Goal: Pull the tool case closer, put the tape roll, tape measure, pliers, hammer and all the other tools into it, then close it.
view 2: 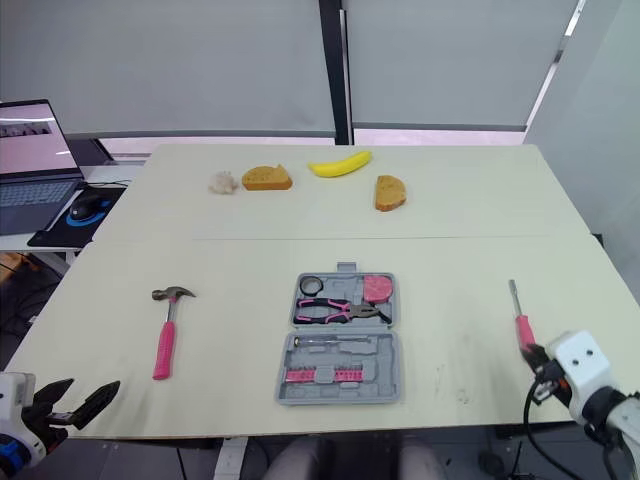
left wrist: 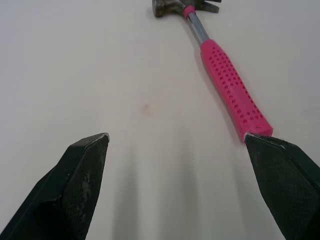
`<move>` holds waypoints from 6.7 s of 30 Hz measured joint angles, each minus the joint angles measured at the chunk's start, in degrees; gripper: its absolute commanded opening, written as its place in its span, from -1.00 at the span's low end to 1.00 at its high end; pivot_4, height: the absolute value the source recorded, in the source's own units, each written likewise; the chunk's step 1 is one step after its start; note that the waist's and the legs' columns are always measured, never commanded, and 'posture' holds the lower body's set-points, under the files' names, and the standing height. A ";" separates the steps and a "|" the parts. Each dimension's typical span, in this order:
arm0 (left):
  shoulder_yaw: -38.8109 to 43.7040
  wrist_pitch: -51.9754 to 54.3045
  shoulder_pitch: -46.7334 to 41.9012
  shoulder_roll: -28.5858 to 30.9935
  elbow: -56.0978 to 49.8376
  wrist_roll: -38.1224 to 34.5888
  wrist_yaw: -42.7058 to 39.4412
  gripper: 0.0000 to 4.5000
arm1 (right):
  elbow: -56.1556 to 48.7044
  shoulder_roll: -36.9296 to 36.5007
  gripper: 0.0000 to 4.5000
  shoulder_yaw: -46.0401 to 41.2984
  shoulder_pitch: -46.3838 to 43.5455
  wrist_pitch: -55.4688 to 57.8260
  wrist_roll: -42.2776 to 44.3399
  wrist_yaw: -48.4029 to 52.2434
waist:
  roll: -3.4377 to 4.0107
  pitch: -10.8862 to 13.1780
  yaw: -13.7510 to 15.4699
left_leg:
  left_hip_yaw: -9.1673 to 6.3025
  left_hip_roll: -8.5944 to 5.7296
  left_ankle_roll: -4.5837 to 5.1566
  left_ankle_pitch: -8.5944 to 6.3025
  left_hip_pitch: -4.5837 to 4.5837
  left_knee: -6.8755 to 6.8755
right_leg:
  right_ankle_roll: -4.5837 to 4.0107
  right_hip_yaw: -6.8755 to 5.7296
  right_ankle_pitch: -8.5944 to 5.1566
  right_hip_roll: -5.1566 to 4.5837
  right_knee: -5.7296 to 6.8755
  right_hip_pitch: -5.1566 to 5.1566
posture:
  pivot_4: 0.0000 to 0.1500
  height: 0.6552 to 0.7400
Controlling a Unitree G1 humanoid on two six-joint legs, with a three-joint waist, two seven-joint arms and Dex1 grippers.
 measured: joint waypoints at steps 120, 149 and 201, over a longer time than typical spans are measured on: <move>-25.72 20.22 -22.21 -11.98 -18.60 7.76 18.73 0.73 | -4.26 -15.15 1.00 37.90 -44.23 9.58 12.89 11.82 | -0.28 0.05 0.17 | -0.06 -0.15 0.00 -0.03 -0.16 0.20 | 0.17 -0.02 0.13 -0.02 -0.02 0.00 | 1.00 1.00; -31.19 16.22 -28.51 -15.29 -8.19 12.10 19.33 -0.68 | -4.39 -15.83 1.00 37.91 -44.15 9.90 12.57 11.32 | -0.26 0.04 0.47 | -0.06 -0.18 0.00 -0.03 -0.13 0.21 | 0.19 -0.04 0.14 -0.02 -0.02 0.05 | 1.00 1.00; -72.31 23.98 -50.65 -6.87 -24.33 26.02 -11.71 -0.97 | -20.28 -28.15 1.00 20.42 -18.92 13.71 17.96 8.98 | -0.32 0.31 0.09 | -0.02 -0.16 0.05 -0.02 -0.18 0.25 | 0.24 -0.04 0.13 0.09 -0.01 0.12 | 1.00 1.00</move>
